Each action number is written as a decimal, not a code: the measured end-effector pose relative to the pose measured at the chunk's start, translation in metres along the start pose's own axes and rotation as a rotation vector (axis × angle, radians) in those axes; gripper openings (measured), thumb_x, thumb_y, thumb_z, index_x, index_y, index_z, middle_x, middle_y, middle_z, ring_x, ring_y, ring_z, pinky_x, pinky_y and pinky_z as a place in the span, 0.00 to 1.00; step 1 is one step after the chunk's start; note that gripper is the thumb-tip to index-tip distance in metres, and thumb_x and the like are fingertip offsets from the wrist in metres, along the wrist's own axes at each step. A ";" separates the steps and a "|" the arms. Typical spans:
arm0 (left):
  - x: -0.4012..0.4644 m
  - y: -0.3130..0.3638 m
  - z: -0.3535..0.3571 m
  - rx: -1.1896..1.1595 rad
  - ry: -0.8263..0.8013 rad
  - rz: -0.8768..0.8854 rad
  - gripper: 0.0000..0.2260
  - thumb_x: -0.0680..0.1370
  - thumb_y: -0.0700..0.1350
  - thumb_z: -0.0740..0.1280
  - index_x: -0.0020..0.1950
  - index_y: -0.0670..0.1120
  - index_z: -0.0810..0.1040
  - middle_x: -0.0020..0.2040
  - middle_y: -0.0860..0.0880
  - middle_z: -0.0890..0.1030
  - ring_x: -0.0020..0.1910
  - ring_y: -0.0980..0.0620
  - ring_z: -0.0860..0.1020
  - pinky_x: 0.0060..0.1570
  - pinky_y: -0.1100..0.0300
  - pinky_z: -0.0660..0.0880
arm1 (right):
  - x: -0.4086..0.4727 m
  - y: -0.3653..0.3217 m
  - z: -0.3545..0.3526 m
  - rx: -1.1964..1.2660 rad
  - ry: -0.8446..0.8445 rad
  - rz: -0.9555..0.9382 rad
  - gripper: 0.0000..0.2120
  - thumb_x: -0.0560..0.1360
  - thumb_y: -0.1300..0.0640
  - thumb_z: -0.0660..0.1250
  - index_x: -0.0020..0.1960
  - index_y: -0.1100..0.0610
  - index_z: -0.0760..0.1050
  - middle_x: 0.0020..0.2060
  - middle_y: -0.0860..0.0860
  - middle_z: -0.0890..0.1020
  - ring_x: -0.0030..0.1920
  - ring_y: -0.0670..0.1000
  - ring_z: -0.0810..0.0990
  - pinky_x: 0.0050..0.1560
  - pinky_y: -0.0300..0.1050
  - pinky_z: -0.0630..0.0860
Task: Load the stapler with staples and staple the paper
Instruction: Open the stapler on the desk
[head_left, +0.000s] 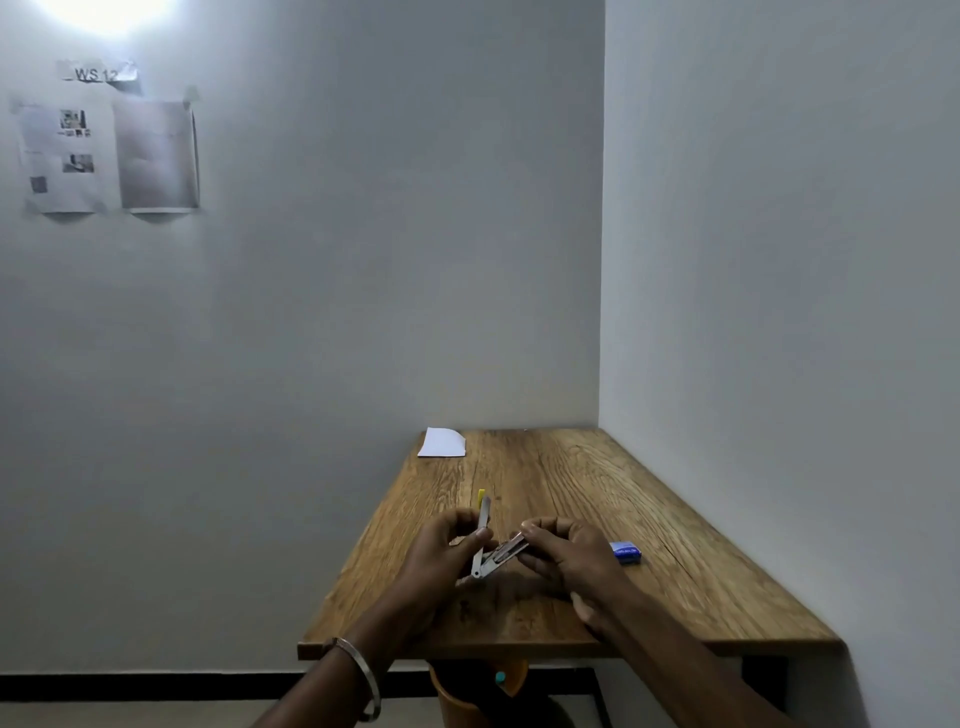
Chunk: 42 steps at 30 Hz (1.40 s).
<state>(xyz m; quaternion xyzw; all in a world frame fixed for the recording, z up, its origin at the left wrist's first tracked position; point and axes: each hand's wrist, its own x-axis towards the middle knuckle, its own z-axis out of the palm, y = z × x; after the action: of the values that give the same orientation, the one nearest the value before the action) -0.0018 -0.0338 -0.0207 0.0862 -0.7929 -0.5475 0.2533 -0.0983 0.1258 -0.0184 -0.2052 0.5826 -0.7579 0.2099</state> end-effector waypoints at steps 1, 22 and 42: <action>0.000 0.000 0.000 -0.032 0.001 -0.019 0.05 0.80 0.43 0.65 0.56 0.46 0.77 0.53 0.47 0.83 0.49 0.57 0.83 0.44 0.64 0.78 | 0.000 -0.001 -0.001 0.002 0.010 0.003 0.06 0.76 0.64 0.72 0.51 0.65 0.81 0.46 0.61 0.87 0.47 0.56 0.88 0.41 0.43 0.85; -0.007 -0.016 -0.054 0.485 0.001 0.051 0.07 0.70 0.53 0.76 0.46 0.55 0.84 0.44 0.59 0.84 0.46 0.65 0.80 0.42 0.71 0.74 | 0.006 0.000 -0.020 -0.843 0.035 -0.232 0.05 0.74 0.58 0.74 0.46 0.49 0.83 0.42 0.43 0.84 0.45 0.40 0.82 0.42 0.32 0.75; 0.018 0.024 -0.001 0.868 -0.365 0.420 0.13 0.80 0.46 0.66 0.63 0.55 0.79 0.62 0.55 0.78 0.58 0.57 0.76 0.56 0.62 0.76 | 0.007 0.003 -0.028 -0.934 -0.021 -0.248 0.04 0.75 0.55 0.73 0.47 0.48 0.86 0.43 0.42 0.86 0.47 0.39 0.83 0.47 0.33 0.76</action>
<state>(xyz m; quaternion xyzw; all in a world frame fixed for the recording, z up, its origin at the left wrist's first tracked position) -0.0135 -0.0325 0.0071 -0.0745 -0.9786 -0.1113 0.1562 -0.1199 0.1436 -0.0279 -0.3534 0.8294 -0.4325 0.0092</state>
